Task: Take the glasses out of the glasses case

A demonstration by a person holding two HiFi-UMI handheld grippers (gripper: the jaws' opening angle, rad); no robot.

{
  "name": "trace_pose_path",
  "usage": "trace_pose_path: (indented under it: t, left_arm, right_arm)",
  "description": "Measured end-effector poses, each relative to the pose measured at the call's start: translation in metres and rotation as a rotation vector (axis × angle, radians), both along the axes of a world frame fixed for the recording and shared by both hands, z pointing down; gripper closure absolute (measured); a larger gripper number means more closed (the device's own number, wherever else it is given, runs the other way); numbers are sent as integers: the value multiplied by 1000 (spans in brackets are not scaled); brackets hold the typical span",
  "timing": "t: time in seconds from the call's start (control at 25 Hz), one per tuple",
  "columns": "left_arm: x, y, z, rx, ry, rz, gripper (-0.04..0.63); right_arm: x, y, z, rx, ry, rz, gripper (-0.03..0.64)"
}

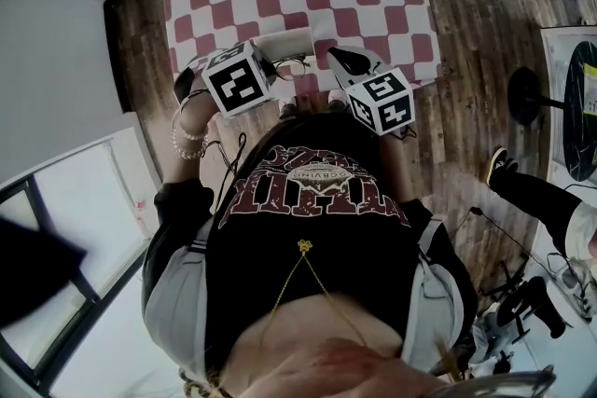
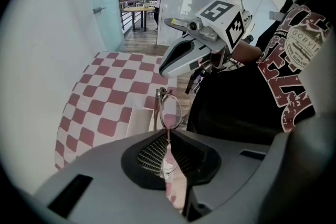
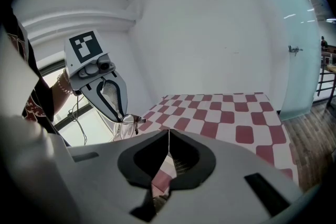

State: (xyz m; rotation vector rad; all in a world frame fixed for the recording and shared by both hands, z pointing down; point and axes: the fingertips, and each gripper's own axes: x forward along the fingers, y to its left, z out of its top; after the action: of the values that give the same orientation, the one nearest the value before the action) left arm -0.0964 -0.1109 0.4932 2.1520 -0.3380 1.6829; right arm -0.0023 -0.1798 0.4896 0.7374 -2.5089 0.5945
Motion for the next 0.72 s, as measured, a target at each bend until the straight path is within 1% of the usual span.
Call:
trace_pose_path:
  t: [0.36, 0.72]
  left_arm:
    - [2, -1, -2, 2, 7, 0, 566]
    - [-1, -1, 0, -9, -3, 3, 566]
  right_arm:
    - [1, 0, 0, -5, -4, 4, 595]
    - [-1, 2, 3, -7, 9, -10, 595]
